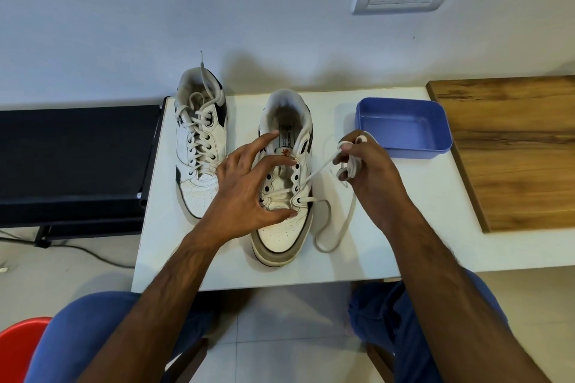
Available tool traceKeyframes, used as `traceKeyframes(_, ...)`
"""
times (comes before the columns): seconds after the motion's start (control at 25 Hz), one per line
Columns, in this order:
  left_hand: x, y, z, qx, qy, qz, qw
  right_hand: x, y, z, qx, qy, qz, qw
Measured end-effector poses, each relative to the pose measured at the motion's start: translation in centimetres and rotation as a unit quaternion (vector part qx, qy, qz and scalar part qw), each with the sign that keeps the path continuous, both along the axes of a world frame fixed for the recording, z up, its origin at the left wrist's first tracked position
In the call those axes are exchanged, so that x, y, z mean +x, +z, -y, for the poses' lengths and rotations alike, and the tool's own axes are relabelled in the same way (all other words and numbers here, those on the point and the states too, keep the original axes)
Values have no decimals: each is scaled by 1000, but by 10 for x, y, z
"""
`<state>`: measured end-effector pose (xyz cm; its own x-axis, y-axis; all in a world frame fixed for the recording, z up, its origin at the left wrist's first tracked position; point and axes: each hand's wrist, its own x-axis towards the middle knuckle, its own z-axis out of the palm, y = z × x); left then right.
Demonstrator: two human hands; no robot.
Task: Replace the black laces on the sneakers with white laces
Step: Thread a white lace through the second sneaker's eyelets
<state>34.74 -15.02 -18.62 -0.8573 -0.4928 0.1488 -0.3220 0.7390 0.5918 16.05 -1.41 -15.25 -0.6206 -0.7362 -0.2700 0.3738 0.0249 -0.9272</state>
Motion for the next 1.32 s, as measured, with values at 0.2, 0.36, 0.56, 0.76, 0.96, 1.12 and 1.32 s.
traceKeyframes(0.2,0,2,-1,3,0,-2,1000,5,-4,3,94,39,-79,992)
traceKeyframes(0.36,0,2,-1,-10,3,0,1000,9,-13,2,206,201,-301,909)
traceKeyframes(0.56,-1,0,-1,-23,-1,3,1000,4,-14,2,184,225,-332,897)
traceKeyframes(0.76,1,0,1,-64,-12,19,998,9,-4,4,186,220,-215,933)
traceKeyframes(0.96,5,3,-9,-203,-52,-10,978,-6,11,-5,228,174,23,958)
traceKeyframes(1.12,-6,-3,-37,-336,-102,13,936,-14,18,-4,46,41,191,980)
traceKeyframes(1.32,-13,-7,-47,-323,-67,18,944,-15,11,-1,-73,-25,323,943)
